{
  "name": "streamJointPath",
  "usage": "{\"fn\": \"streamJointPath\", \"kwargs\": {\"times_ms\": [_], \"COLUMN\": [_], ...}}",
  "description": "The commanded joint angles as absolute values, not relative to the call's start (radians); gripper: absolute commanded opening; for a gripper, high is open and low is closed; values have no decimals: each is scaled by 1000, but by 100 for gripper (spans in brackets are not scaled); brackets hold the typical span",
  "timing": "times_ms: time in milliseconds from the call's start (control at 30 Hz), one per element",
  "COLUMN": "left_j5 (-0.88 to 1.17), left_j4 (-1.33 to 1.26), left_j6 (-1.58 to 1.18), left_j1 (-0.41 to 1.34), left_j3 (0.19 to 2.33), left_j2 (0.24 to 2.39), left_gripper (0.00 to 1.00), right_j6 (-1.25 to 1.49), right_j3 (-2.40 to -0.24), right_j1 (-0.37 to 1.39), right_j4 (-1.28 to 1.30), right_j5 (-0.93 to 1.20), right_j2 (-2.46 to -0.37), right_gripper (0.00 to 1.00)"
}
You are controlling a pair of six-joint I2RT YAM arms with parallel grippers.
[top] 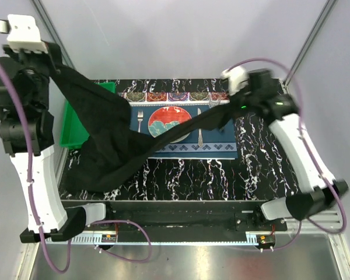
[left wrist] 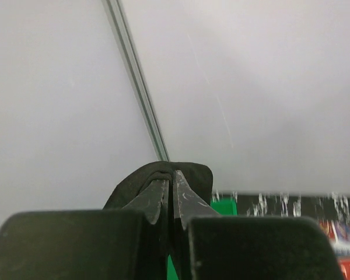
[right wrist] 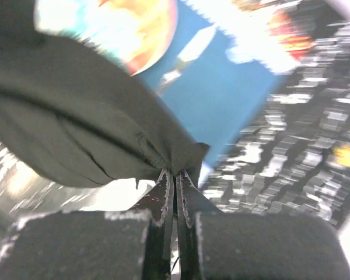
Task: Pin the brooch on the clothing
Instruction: Flatten out the clothes at the center of the board.
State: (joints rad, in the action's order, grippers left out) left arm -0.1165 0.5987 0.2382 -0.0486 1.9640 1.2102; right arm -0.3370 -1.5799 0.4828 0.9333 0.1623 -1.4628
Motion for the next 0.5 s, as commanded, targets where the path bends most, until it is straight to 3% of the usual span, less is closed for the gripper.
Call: {"fn": "streamJointPath", "kwargs": {"times_ms": [0,233,467], "left_j5": [-144,-135,-150], "left_j4": [525,339,224], "left_j6": [248,204,169], "left_j1": [-52,-54,-54], "left_j3": [2190,2287,2299], "left_j2": [1270,1250,1174], "left_gripper": [0,0,0], "right_j6": [-435,-428,-388], "right_j3": [-1742,-1957,-2130], "right_j1": [254,80,75], "right_j4": [968,842,736], "right_j5": [106,-125,-380], "right_j2": [-1287,-1221,-1178], "right_gripper": [0,0,0]}}
